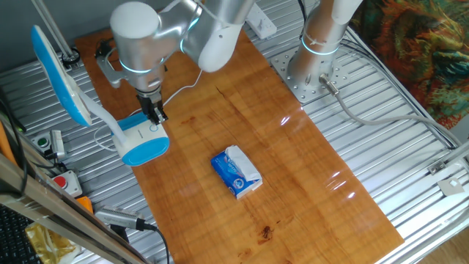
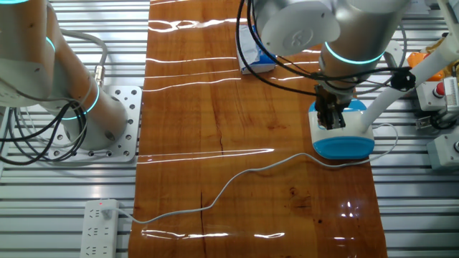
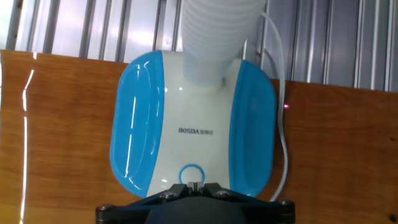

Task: Turn on the desk lamp by pressing the button

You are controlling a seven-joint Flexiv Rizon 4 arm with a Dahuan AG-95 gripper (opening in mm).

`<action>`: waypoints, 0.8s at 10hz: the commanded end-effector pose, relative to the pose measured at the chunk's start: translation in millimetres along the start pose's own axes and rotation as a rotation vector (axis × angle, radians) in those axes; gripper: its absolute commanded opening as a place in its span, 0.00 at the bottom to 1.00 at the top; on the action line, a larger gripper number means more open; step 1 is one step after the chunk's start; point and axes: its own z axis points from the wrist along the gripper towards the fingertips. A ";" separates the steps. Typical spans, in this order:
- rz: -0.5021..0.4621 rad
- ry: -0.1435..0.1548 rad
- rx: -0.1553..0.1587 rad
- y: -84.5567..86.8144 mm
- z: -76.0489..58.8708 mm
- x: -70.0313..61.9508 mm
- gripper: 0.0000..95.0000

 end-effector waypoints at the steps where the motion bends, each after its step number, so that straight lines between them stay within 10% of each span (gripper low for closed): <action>1: -0.004 -0.001 0.000 0.2 6.8 -11.8 0.00; 8: -0.023 0.002 -0.001 0.1 4.7 -14.4 0.00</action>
